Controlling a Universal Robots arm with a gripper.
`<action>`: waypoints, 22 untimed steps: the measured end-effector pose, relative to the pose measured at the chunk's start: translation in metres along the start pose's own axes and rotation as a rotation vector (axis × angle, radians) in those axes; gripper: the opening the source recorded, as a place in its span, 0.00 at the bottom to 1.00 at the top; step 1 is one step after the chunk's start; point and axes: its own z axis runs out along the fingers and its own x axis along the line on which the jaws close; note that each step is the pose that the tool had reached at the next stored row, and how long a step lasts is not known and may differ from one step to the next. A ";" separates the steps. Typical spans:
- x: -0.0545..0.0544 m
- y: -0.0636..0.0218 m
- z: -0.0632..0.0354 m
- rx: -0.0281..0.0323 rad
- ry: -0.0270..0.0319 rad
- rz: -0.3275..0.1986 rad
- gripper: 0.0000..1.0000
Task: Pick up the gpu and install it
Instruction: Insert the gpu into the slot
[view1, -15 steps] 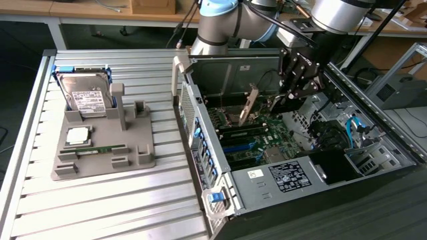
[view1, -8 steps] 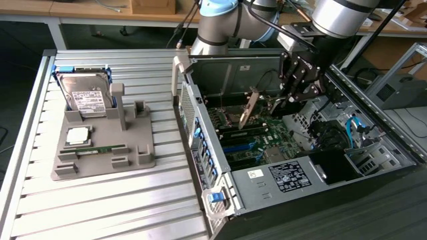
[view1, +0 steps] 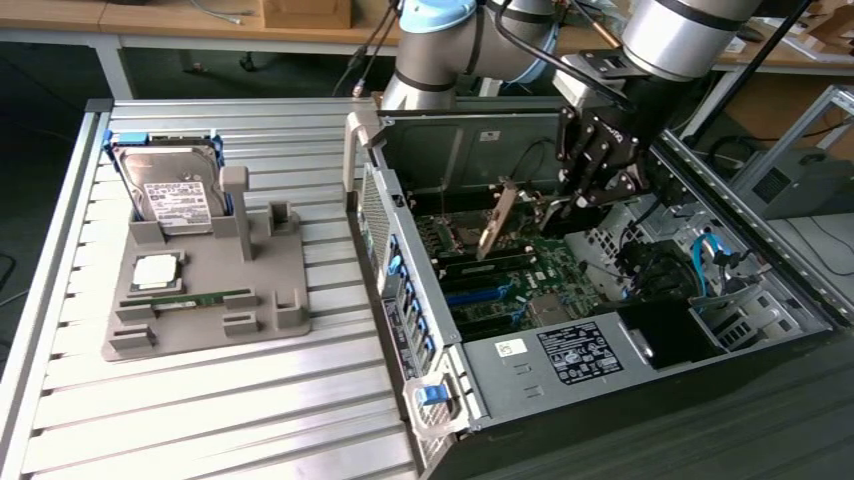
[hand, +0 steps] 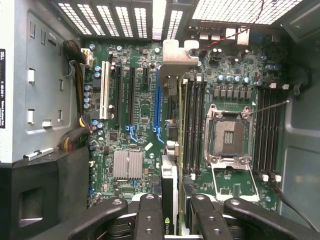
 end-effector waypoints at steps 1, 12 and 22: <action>0.000 0.0000 0.0004 0.0000 0.0000 0.000 0.27; 0.001 0.0000 0.0041 0.0000 -0.0001 0.000 0.27; 0.001 -0.0001 0.0073 0.0000 -0.0001 0.000 0.27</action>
